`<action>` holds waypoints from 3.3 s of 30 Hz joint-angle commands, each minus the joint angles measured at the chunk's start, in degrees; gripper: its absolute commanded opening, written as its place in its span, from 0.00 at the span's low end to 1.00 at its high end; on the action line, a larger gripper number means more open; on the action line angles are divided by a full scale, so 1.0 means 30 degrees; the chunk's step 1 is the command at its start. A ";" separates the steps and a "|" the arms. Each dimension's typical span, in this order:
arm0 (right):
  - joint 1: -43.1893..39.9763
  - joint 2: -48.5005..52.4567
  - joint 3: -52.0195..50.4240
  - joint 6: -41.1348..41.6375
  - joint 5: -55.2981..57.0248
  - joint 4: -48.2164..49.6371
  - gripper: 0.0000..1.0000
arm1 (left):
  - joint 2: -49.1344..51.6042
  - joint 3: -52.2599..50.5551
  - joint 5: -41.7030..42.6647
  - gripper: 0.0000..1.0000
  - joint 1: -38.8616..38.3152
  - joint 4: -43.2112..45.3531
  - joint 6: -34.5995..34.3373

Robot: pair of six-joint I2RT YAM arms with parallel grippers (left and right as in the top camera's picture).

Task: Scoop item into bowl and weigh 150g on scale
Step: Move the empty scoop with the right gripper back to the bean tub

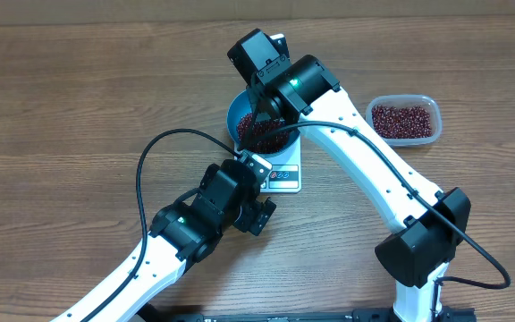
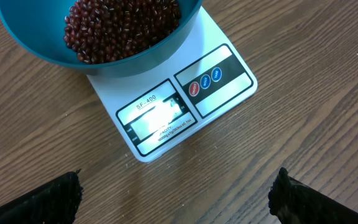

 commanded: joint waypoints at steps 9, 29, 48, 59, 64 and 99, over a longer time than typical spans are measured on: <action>0.0415 -0.0816 0.0656 -0.0998 0.1049 0.1013 0.04 | 0.0124 -0.0175 -0.0240 1.00 0.0029 0.0007 -0.0117; 0.0386 -0.3738 0.0699 0.0080 0.7577 0.0925 0.04 | 0.0124 -0.0175 -0.0233 1.00 0.0029 0.0007 -0.0117; -0.7876 -0.3636 0.0663 0.1741 0.5384 -0.2681 0.04 | 0.0124 -0.0175 -0.0240 1.00 0.0029 0.0007 -0.0117; -0.9216 -0.2783 -0.2579 0.1741 0.5289 -0.2412 0.04 | 0.0124 -0.0175 -0.0233 1.00 0.0029 0.0007 -0.0117; -0.9216 -0.2747 -0.5348 0.1734 0.5253 -0.0656 0.04 | 0.0124 -0.0175 -0.0240 0.99 0.0029 0.0007 -0.0117; -0.9216 -0.2616 -0.8080 0.0219 0.3388 0.3417 0.04 | 0.0124 -0.0175 -0.0233 1.00 0.0029 0.0007 -0.0117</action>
